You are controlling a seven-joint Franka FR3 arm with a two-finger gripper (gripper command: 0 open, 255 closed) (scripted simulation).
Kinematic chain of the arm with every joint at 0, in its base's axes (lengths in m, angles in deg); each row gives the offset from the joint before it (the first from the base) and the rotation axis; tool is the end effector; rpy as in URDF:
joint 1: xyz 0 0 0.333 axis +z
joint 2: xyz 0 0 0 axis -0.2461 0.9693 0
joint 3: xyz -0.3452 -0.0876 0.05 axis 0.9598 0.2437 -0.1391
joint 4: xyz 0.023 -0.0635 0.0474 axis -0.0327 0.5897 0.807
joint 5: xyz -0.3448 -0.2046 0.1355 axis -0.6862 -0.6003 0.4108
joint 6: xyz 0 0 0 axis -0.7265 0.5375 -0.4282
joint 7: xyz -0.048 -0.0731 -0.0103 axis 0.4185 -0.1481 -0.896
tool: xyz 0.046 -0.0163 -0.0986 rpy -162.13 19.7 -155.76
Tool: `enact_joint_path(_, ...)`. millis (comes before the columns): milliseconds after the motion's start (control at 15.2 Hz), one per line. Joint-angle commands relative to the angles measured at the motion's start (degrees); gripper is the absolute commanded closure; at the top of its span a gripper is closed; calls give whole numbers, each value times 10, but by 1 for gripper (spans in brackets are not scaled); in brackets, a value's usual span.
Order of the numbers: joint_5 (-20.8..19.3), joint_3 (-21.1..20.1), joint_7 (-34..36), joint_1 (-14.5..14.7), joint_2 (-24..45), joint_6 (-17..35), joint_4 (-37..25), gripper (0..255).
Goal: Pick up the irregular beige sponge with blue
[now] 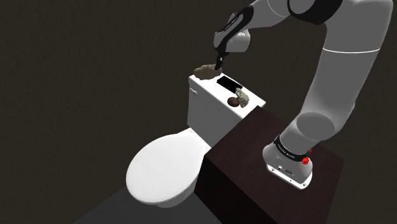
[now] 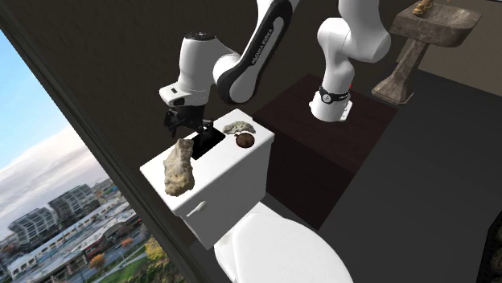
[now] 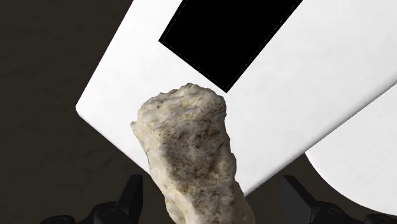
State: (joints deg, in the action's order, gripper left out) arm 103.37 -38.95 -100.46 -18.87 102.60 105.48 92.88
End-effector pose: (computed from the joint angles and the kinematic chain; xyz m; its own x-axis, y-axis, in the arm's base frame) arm 0.5902 -0.2236 0.2826 0.7866 0.5941 0.1680 0.5449 -0.7960 0.2636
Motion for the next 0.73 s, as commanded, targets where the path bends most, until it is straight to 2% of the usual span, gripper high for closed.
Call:
enact_joint_path(0,17,-23,-33,-20,40,8,-46,0)
enact_joint_path(594,40,-50,-53,-41,87,51,-51,0)
enact_joint_path(660,40,-50,-53,-41,86,52,-50,255)
